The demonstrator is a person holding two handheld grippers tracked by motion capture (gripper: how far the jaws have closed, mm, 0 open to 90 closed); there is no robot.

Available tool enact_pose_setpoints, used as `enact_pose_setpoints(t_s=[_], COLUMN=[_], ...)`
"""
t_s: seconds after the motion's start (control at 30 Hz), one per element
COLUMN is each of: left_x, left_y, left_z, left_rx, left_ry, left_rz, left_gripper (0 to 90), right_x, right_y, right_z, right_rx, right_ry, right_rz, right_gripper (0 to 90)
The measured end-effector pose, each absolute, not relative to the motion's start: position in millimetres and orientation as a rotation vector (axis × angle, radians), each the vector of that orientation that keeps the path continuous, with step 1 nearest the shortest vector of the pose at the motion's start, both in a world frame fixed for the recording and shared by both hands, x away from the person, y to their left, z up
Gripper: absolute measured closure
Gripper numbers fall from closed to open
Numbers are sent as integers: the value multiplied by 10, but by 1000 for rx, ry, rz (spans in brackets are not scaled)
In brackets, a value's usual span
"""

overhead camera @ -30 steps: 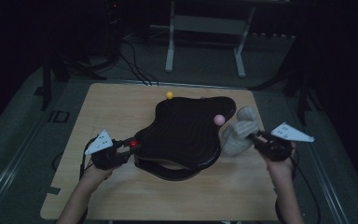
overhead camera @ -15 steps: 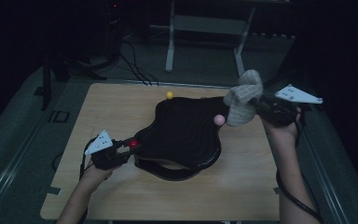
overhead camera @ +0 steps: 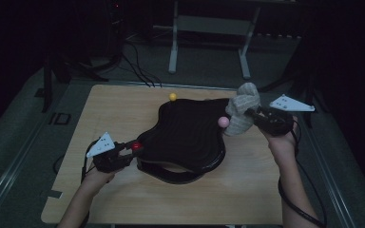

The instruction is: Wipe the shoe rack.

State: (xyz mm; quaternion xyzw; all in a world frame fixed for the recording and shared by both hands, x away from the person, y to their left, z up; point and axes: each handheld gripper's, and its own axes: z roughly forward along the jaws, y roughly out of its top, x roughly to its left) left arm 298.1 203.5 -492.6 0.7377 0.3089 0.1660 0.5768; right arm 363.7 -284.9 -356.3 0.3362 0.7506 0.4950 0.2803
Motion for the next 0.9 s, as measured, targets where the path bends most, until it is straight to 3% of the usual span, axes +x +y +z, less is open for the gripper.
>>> enact_pose_setpoints(t_s=[0.6,0.9], left_x=[2995,2999], left_y=[2051,2053], left_z=[-4935,-4934], left_rx=[1726,1729], left_ry=[712,708], left_rz=[372,371], left_gripper=[598,598], right_x=[3477,3346], right_y=[-2857,-2813], right_z=[-3808,-3757], right_rx=[906,830], right_ry=[2029,2070], right_rz=[1261,1361], right_gripper=[729,725])
